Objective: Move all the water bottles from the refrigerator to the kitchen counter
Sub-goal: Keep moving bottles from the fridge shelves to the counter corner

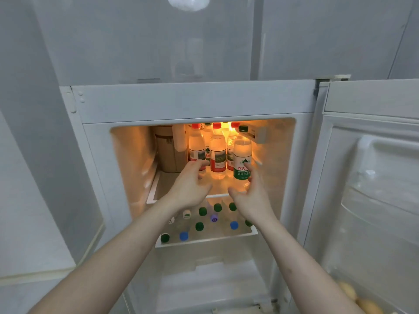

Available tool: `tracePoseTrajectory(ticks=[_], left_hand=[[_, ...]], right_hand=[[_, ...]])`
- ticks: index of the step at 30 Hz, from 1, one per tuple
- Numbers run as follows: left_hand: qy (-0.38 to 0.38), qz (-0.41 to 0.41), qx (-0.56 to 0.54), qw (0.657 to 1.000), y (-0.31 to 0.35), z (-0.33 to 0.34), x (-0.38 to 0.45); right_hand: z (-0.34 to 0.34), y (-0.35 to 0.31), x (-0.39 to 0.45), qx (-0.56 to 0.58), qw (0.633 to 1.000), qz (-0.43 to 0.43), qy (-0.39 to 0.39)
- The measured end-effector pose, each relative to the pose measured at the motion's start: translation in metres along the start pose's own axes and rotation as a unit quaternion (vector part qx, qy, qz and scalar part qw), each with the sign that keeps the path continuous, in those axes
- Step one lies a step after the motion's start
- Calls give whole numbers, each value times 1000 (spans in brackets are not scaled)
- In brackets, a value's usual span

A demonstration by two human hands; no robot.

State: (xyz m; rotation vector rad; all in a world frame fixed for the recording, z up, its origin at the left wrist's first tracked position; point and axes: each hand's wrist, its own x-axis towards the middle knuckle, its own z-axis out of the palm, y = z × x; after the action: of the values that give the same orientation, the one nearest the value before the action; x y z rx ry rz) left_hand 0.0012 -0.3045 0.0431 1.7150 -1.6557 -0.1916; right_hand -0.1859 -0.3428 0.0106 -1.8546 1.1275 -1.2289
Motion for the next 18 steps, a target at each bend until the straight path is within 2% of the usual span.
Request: tracePoseTrajectory(ticks=[6, 10, 14, 18], left_hand=[[7, 10, -15, 1000, -15, 21, 88], [44, -28, -17, 998, -20, 31, 137], [62, -40, -51, 996, -23, 41, 174], [61, -49, -63, 995, -25, 52, 192]], right_hand=[[17, 13, 53, -18, 998, 10, 51], [26, 17, 89, -47, 995, 2, 85], [32, 24, 119, -60, 992, -24, 112], [37, 27, 133, -63, 991, -4, 121]])
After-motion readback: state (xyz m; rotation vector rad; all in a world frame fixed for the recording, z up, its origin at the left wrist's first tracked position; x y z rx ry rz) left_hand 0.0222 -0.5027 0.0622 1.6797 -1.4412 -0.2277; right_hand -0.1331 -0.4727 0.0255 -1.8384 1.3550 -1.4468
